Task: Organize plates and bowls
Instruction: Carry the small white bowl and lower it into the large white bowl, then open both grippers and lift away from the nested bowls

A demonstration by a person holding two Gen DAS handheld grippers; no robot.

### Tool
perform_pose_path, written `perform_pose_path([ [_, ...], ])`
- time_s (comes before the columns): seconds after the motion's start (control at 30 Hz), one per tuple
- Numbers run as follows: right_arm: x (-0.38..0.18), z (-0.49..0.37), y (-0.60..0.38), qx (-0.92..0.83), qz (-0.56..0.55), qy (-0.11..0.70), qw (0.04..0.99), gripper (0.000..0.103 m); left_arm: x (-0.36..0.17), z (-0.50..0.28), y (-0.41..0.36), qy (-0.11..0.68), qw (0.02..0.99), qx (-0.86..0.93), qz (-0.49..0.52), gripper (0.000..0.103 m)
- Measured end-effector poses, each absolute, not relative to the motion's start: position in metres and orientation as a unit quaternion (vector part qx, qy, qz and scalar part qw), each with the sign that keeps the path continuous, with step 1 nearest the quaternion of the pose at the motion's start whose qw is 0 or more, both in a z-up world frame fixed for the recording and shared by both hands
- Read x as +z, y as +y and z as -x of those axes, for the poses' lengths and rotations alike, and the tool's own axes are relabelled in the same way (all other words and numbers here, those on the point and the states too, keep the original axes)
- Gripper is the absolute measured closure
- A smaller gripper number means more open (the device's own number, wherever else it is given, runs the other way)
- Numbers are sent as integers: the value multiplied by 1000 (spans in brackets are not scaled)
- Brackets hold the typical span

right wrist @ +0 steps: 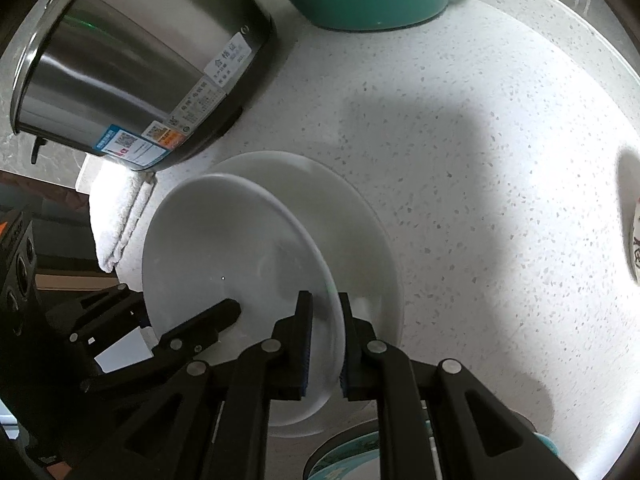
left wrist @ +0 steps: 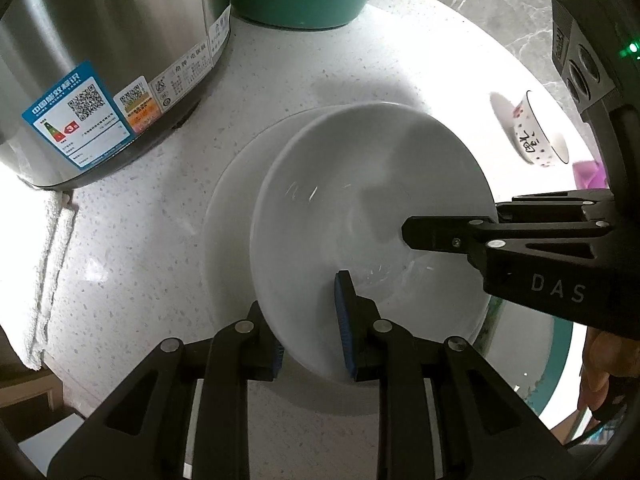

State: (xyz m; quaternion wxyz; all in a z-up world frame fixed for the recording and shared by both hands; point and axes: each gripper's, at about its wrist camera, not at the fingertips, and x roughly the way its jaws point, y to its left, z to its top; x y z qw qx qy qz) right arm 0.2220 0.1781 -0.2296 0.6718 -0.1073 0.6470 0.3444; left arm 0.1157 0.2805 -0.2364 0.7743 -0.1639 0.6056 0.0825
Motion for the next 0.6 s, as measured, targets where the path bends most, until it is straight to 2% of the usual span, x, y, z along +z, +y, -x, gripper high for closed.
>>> perform_pose_path([
  [0.07, -229, -223, 179, 344, 111, 646, 672, 89, -236, -118, 277, 602, 777, 81, 167, 74],
  [0.13, -230, -223, 181, 344, 115, 645, 672, 90, -233, -120, 273, 591, 785, 74, 173, 56],
  [0.17, -230, -224, 180, 344, 116, 645, 672, 91, -231, -119, 271, 584, 790, 69, 173, 41],
  [0.2, -230, -224, 180, 345, 114, 646, 672, 92, -230, -119, 269, 580, 794, 60, 174, 35],
  [0.37, -231, -226, 179, 345, 112, 645, 673, 93, -228, -117, 264, 571, 800, 51, 179, 27],
  [0.43, -232, -228, 176, 346, 106, 647, 671, 94, -224, -116, 265, 563, 804, 47, 187, 21],
  [0.47, -231, -229, 175, 345, 105, 647, 672, 94, -220, -115, 265, 556, 809, 50, 184, 14],
  [0.6, -230, -231, 170, 348, 87, 646, 674, 90, -210, -113, 269, 546, 815, 53, 185, 13],
])
